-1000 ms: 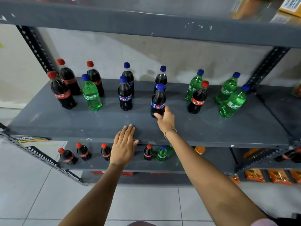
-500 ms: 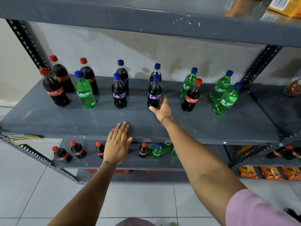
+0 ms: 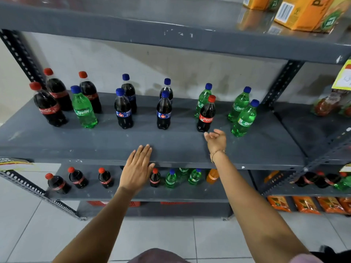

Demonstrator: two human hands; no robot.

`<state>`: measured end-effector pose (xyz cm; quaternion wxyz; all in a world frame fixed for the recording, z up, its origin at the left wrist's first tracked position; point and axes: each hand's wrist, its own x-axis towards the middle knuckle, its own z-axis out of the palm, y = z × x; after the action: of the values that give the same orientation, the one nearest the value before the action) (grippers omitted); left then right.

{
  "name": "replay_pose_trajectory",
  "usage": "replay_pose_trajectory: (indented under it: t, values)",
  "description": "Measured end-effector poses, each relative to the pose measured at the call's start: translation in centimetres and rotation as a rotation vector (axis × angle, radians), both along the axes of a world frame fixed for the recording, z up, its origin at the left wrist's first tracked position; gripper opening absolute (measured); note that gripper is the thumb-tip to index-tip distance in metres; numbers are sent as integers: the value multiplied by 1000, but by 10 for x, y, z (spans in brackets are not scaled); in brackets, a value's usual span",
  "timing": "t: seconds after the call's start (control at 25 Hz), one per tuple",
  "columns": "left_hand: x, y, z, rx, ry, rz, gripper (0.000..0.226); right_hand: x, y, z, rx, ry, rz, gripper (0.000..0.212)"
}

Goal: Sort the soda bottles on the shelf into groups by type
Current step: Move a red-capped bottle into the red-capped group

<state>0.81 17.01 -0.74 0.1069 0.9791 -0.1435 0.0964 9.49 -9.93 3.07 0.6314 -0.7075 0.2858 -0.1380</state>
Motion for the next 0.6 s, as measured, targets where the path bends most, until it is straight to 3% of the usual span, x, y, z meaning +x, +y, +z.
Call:
replay_pose_trajectory:
  t: [0.16, 0.4, 0.6]
  values:
    - [-4, -9, 3, -41, 2, 94, 81, 16, -14, 14, -171, -11, 315, 79]
    - [-8, -17, 4, -83, -13, 141, 89, 23, -22, 30, -171, -95, 314, 55]
    - [-6, 6, 3, -54, 0, 81, 75, 1, -7, 30, -131, -125, 328, 54]
